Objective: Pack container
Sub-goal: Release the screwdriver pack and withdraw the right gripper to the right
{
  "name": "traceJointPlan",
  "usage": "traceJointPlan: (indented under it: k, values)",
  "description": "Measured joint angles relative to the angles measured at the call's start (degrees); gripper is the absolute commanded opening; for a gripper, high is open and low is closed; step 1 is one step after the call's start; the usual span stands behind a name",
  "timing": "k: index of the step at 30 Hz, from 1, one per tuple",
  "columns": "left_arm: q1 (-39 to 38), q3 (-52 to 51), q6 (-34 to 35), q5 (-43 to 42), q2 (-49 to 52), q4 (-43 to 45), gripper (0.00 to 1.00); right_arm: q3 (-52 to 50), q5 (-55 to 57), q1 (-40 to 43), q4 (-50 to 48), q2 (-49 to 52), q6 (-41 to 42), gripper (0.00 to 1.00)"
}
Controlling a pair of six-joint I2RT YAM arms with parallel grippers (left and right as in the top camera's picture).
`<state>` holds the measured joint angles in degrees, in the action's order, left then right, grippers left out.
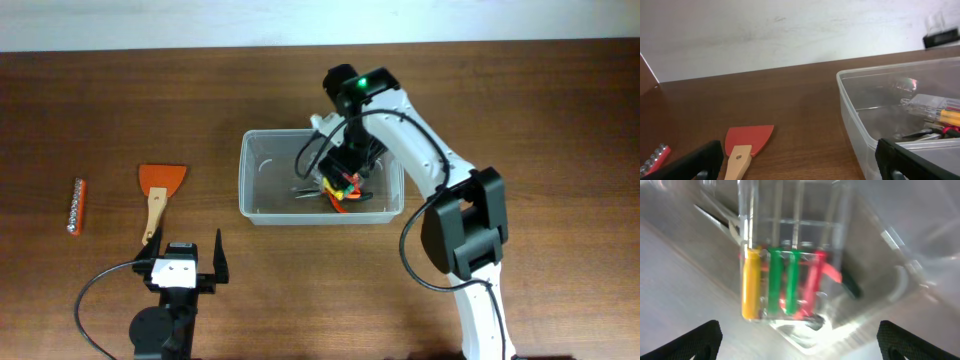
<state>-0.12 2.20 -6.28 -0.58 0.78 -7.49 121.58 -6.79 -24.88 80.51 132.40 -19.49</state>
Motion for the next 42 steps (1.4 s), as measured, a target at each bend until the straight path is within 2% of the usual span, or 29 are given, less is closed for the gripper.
traceJointPlan:
  k: [8, 13, 20, 25, 29, 34, 42]
  values:
    - [0.0, 0.0, 0.0, 0.0, 0.0, 0.02, 0.99, 18.6, 2.19, 6.45, 9.09, -0.35, 1.77, 0.99]
    - [0.0, 0.0, 0.0, 0.0, 0.0, 0.02, 0.99, 27.96, 5.07, 13.0, 12.46, -5.05, 4.09, 0.99]
    - [0.0, 0.0, 0.0, 0.0, 0.02, 0.02, 0.99, 30.56, 10.54, 24.94, 16.28, -17.62, 8.07, 0.99]
    - [0.0, 0.0, 0.0, 0.0, 0.02, 0.02, 0.99, 31.1, 11.74, 32.85, 16.46, -20.94, 11.47, 0.99]
    - [0.0, 0.0, 0.0, 0.02, 0.0, 0.02, 0.99, 28.2, 11.91, 36.46, 16.35, -20.85, 12.04, 0.99]
    - [0.0, 0.0, 0.0, 0.0, 0.02, 0.02, 0.99, 16.68, 11.89, 41.92, 15.15, -20.65, 12.24, 0.99]
    - [0.0, 0.0, 0.0, 0.0, 0.02, 0.0, 0.99, -3.72, 11.87, 48.17, 0.22, -19.85, 12.41, 0.99]
